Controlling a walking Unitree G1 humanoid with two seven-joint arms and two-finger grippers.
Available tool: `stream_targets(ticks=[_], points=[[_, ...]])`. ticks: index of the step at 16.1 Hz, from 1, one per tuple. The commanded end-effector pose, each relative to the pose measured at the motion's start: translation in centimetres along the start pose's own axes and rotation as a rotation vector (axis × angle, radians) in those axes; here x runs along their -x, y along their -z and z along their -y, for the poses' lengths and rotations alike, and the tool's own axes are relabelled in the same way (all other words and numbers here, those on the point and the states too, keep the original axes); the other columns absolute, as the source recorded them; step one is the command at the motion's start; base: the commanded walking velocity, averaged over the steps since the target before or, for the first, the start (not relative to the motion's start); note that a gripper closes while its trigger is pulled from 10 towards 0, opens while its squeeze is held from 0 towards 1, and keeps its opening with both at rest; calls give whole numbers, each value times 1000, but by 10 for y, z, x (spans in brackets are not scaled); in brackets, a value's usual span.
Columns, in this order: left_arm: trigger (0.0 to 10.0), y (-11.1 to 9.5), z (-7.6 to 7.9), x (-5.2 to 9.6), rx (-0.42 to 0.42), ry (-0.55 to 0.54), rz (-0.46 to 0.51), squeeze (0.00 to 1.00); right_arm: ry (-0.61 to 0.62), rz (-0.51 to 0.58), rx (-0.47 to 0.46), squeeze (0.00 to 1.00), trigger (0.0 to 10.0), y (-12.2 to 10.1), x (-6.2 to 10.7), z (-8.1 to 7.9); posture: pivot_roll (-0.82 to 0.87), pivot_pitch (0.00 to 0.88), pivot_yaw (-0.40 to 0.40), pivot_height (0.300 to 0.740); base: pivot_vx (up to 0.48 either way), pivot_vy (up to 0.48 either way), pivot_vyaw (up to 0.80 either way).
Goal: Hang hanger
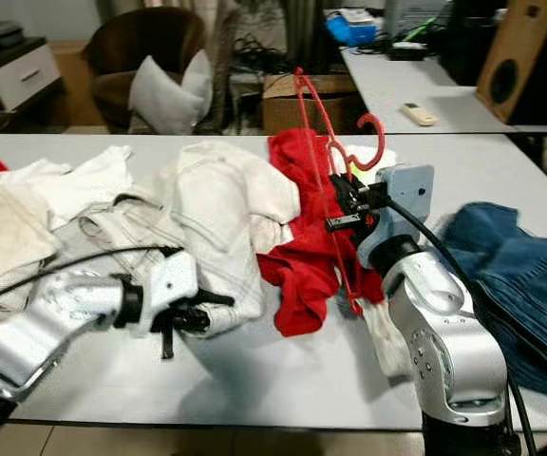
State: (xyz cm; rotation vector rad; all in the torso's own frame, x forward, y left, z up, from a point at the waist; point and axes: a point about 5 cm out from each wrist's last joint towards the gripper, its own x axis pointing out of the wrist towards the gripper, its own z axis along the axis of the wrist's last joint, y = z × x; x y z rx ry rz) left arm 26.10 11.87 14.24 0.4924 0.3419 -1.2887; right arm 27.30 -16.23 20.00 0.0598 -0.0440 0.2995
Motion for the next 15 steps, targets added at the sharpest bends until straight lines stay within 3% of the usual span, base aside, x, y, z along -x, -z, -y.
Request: stream_targets(ticks=[1, 6, 7, 8, 10, 11, 12, 13, 15], points=[[10000, -12, -4, 8, -34, -1, 25, 1000, 0, 18, 7, 0, 10000, -4, 0, -1, 7, 0, 66, 740, 0, 0, 0], [10000, -35, 2, 53, -3, 160, 42, 1000, 2, 12, 12, 0, 10000, -3, -1, 0, 13, 0, 63, 740, 0, 0, 0], [10000, -48, -2, 69, 28, 186, 127, 1000, 3, 11, 14, 0, 10000, -3, -1, 0, 13, 0, 65, 740, 0, 0, 0], [10000, -65, -11, 86, 61, 186, 271, 1000, 8, 12, 14, 0, 10000, -3, -1, 2, 15, 0, 66, 740, 0, 0, 0], [10000, -73, -23, 96, 68, 139, 343, 1000, 11, 12, 13, 0, 10000, -2, -1, 2, 16, 0, 66, 740, 0, 0, 0], [10000, -78, -41, 103, 80, 47, 426, 1000, 13, 10, 13, 0, 10000, -1, 0, 2, 11, 0, 70, 740, 0, 0, 0], [10000, -78, -57, 102, 66, -64, 417, 1000, 14, 5, 18, 0, 10000, 0, 0, 2, 8, 0, 72, 740, 0, 0, 0], [10000, -72, -69, 94, -36, -203, 282, 1000, 16, 3, 22, 0, 10000, 0, 1, 3, 5, 0, 74, 740, 0, 0, 0], [10000, -77, -78, 92, 5, -281, 352, 1000, 24, 0, 27, 0, 10000, 1, 1, 5, 2, 0, 71, 740, 0, 0, 0]])
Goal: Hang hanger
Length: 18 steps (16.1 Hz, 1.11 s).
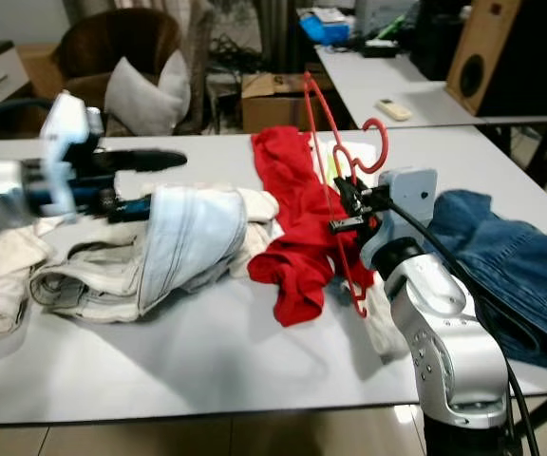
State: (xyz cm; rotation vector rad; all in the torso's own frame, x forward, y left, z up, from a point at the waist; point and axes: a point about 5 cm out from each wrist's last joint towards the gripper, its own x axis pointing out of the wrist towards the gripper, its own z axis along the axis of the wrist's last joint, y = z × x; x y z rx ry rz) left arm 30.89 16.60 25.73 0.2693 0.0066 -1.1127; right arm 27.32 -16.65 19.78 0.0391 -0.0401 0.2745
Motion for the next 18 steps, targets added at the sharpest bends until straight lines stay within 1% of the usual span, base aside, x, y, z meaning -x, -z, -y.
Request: stream_targets(ticks=[1, 2, 3, 4, 5, 6, 7, 8, 9, 10, 11, 12, 13, 14, 15, 16, 17, 18], points=[[10000, -8, -6, 3, -28, -38, 11, 1000, 0, 7, 6, 0, 10000, -1, 0, 1, 1, 0, 71, 740, 0, 0, 0], [10000, -12, -6, 4, -20, -21, 45, 1000, -1, 6, 8, 0, 10000, -1, 0, 1, 3, 0, 70, 740, 0, 0, 0], [10000, -24, -7, 8, 32, -15, 150, 1000, -3, 4, 9, 0, 10000, -1, 0, 1, 6, 0, 65, 740, 0, 0, 0], [10000, -24, 1, 14, 15, 69, 112, 1000, -7, -2, 14, 0, 10000, 0, 0, 1, 6, 0, 65, 740, 0, 0, 0], [10000, 2, 17, 21, -81, 171, -175, 1000, -7, -9, 20, 0, 10000, 1, 0, 1, 6, 0, 65, 740, 0, 0, 0], [10000, 29, 21, 30, -164, 182, -419, 1000, -7, -11, 22, 0, 10000, 1, -1, 1, 15, 0, 63, 740, 0, 0, 0], [10000, 48, 24, 42, -174, 184, -557, 1000, -13, -8, 18, 0, 10000, 1, -2, 0, 20, 0, 65, 740, 0, 0, 0], [10000, 61, 30, 53, -145, 215, -641, 1000, -25, -5, 14, 0, 10000, 1, -3, -2, 20, 0, 65, 740, 0, 0, 0], [10000, 69, 34, 64, -130, 217, -704, 1000, -38, -2, 12, 0, 10000, 0, -5, -4, 29, 0, 63, 740, 0, 0, 0], [10000, 71, 34, 72, -113, 202, -727, 1000, -46, 1, 11, 0, 10000, -1, -7, -6, 41, 0, 57, 740, 0, 0, 0], [10000, 68, 32, 94, -46, 156, -754, 1000, -59, 7, 5, 0, 10000, -1, -10, -8, 63, 0, 44, 740, 0, 0, 0], [10000, 65, 31, 102, -23, 144, -751, 1000, -62, 8, 2, 0, 10000, -1, -11, -9, 66, 0, 43, 740, 0, 0, 0], [10000, 57, 29, 113, 24, 123, -720, 1000, -70, 8, 0, 0, 10000, -2, -13, -10, 72, 0, 41, 740, 0, 0, 0], [10000, 43, 22, 121, 54, 65, -622, 1000, -79, 9, -4, 0, 10000, -1, -15, -11, 87, 0, 35, 740, 0, 0, 0], [10000, 28, 6, 126, 66, -109, -431, 1000, -86, 11, -8, 0, 10000, -2, -17, -12, 93, 0, 36, 740, 0, 0, 0], [10000, 32, -3, 130, 46, -238, -426, 1000, -88, 13, -9, 0, 10000, -2, -17, -13, 94, 0, 38, 740, 0, 0, 0], [10000, 47, -7, 129, 42, -362, -474, 1000, -89, 14, -13, 0, 10000, -2, -18, -14, 91, 0, 40, 740, 0, 0, 0], [10000, 59, -6, 125, 56, -414, -514, 1000, -89, 14, -15, 0, 10000, -2, -18, -15, 88, 0, 41, 740, 0, 0, 0]])
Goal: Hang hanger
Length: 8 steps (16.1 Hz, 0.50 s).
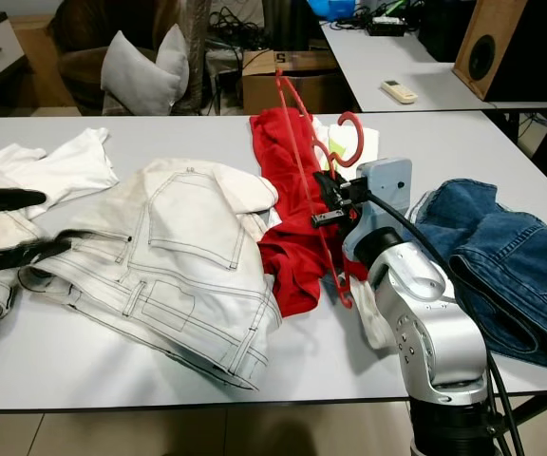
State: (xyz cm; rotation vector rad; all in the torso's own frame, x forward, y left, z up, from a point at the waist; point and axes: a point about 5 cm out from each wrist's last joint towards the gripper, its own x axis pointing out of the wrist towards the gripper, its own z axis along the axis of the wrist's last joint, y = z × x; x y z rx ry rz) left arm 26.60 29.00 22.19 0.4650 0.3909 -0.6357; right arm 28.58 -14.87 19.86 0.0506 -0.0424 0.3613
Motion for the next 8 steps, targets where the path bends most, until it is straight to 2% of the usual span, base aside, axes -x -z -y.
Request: stream_targets(ticks=[1, 2, 3, 4, 5, 6, 7, 8], points=[[10000, 25, 19, -22, 66, -18, -102, 1000, -2, 12, -7, 0, 10000, -2, -1, -3, 77, 0, 46, 740, 0, 0, 0], [10000, 39, 37, -38, 122, 13, -155, 1000, -1, 13, -12, 0, 10000, -2, -1, -4, 68, 0, 50, 740, 0, 0, 0], [10000, 62, 53, -54, 100, -15, -290, 1000, 7, 16, -16, 0, 10000, -2, 0, -5, 54, 0, 60, 740, 0, 0, 0], [10000, 71, 56, -62, 115, -49, -330, 1000, 13, 18, -19, 0, 10000, -2, 1, -4, 47, 0, 62, 740, 0, 0, 0], [10000, 80, 63, -83, 118, -103, -350, 1000, 28, 23, -26, 0, 10000, -3, 2, -3, 38, 0, 66, 740, 0, 0, 0], [10000, 79, 67, -98, 123, -120, -324, 1000, 34, 21, -29, 0, 10000, -2, 3, -3, 29, 0, 68, 740, 0, 0, 0], [10000, 69, 72, -122, 150, -132, -229, 1000, 43, 16, -32, 0, 10000, 0, 4, -3, 25, 0, 64, 740, 0, 0, 0], [10000, 63, 75, -133, 166, -134, -183, 1000, 47, 14, -34, 0, 10000, 1, 4, -2, 22, 0, 64, 740, 0, 0, 0]])
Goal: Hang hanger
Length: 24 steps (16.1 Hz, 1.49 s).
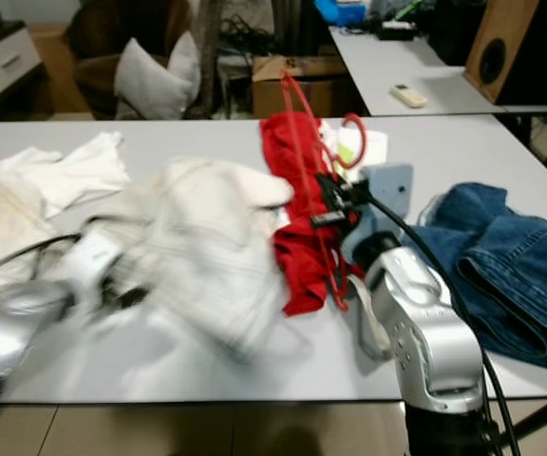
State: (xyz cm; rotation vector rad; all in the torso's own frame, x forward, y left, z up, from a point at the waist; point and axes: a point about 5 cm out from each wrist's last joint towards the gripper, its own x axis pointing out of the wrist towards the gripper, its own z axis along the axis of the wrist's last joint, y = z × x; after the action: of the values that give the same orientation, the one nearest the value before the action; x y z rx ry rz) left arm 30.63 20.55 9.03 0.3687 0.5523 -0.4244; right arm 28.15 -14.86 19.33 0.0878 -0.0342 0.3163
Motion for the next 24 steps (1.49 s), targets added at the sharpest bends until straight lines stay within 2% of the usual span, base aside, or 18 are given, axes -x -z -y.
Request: stream_targets(ticks=[1, 2, 4, 5, 7, 8, 9, 12, 13, 14, 15, 18, 19, 20, 21, 22, 23, 24], points=[[10000, -13, 16, -18, 8, 44, 68, 1000, 8, 12, -1, 0, 10000, -4, 1, -1, 9, 0, 66, 740, 0, 0, 0], [10000, -30, 34, -32, -37, 125, 131, 1000, 15, 12, -2, 0, 10000, -4, 1, 0, 3, 0, 68, 740, 0, 0, 0], [10000, -40, 47, -40, -71, 190, 164, 1000, 22, 13, -3, 0, 10000, -5, 2, 0, -10, 0, 76, 740, 0, 0, 0], [10000, -42, 54, -46, -124, 214, 148, 1000, 37, 15, -2, 0, 10000, -5, 5, 1, -27, 0, 90, 740, 0, 0, 0], [10000, -41, 47, -46, -137, 189, 159, 1000, 48, 19, -2, 0, 10000, -5, 7, 2, -36, 0, 103, 740, 0, 0, 0], [10000, -46, 38, -40, -129, 187, 211, 1000, 59, 23, -3, 0, 10000, -6, 8, 3, -39, 0, 106, 740, 0, 0, 0], [10000, -60, 22, -20, -75, 267, 346, 1000, 69, 27, -6, 0, 10000, -7, 10, 3, -37, 0, 107, 740, 0, 0, 0], [10000, -90, 2, 10, 141, 430, 592, 1000, 73, 29, -5, 0, 10000, -8, 11, 5, -30, 0, 100, 740, 0, 0, 0], [10000, -116, -17, 11, 238, 384, 713, 1000, 80, 31, -2, 0, 10000, -11, 9, 8, -29, 0, 83, 740, 0, 0, 0], [10000, -122, -21, 6, 240, 326, 719, 1000, 82, 33, -1, 0, 10000, -12, 8, 9, -32, 0, 78, 740, 0, 0, 0], [10000, -131, -22, -10, 215, 187, 693, 1000, 85, 36, 4, 0, 10000, -14, 6, 11, -43, 0, 73, 740, 0, 0, 0], [10000, -141, -12, -32, 269, 16, 646, 1000, 95, 40, 14, 0, 10000, -19, 7, 13, -79, 0, 78, 740, 0, 0, 0], [10000, -128, 1, -47, 252, -19, 529, 914, 103, 38, 18, 0, 10000, -20, 9, 14, -100, 0, 84, 740, 0, 0, 0], [10000, -100, 15, -61, 194, -72, 361, 816, 112, 36, 18, 0, 10000, -20, 12, 14, -112, 0, 90, 740, 0, 0, 0], [10000, -77, 25, -68, 241, -58, 259, 788, 116, 33, 16, 0, 10000, -20, 13, 14, -117, 0, 91, 740, 0, 0, 0], [10000, -55, 40, -74, 235, -3, 168, 537, 119, 23, 13, 0, 10000, -18, 15, 13, -122, 0, 92, 740, 0, 0, 0], [10000, -44, 48, -76, 248, 31, 121, 478, 120, 17, 12, 0, 10000, -17, 16, 12, -122, 0, 90, 740, 0, 0, 0], [10000, -23, 62, -78, 212, 79, 35, 0, 120, 6, 6, 0, 10000, -14, 16, 11, -122, 0, 88, 740, 0, 0, 0]])
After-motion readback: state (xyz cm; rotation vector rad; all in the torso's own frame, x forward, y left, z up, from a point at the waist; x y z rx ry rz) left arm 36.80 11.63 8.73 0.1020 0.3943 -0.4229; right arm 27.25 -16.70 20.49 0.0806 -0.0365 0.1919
